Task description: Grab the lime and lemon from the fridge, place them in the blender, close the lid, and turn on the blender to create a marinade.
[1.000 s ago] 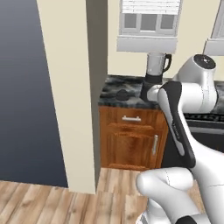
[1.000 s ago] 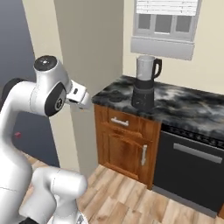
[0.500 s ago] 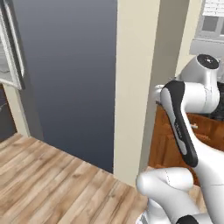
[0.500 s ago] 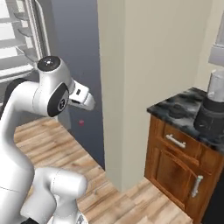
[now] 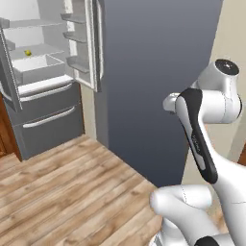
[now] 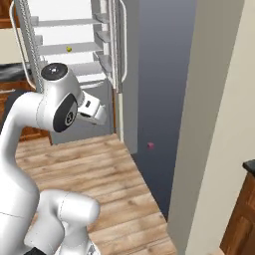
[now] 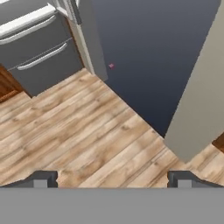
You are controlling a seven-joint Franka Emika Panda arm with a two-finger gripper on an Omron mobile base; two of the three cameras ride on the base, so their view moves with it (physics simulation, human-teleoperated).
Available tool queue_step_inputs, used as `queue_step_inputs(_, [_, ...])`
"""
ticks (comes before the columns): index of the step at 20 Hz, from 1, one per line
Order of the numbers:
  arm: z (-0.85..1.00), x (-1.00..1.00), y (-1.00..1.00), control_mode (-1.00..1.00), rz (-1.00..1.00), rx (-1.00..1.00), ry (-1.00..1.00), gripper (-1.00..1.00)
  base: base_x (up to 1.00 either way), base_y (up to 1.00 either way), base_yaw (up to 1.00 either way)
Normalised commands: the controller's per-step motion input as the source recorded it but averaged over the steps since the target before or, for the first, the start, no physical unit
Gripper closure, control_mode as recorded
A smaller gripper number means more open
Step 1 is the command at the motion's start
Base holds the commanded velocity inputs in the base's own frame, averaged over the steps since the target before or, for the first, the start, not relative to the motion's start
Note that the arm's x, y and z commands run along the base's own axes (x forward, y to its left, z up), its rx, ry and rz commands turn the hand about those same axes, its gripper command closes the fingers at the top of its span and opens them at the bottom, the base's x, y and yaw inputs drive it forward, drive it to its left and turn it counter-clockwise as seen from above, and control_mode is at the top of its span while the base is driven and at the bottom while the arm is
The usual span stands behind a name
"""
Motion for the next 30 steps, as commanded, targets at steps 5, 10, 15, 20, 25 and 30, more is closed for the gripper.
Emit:
queue_step_inputs(5, [0.00,0.00,0.00,1.00,0.00,0.00,0.00,-1.00,0.92,0.18,0.35])
queue_step_inputs(10, [0.00,0.00,0.00,1.00,0.00,0.00,0.00,-1.00,0.86,0.00,0.14])
queue_step_inputs(15, [0.00,0.00,0.00,1.00,0.00,0.00,0.00,-1.00,1.00,0.00,0.19])
queue_step_inputs(20, [0.00,0.00,0.00,1.00,0.00,0.00,0.00,-1.00,1.00,0.00,0.26])
queue_step_inputs(25, [0.00,0.00,0.00,1.00,0.00,0.00,0.00,-1.00,0.96,-0.22,0.36])
queue_step_inputs(30, [0.00,0.00,0.00,1.00,0.00,0.00,0.00,-1.00,0.72,-0.48,0.35])
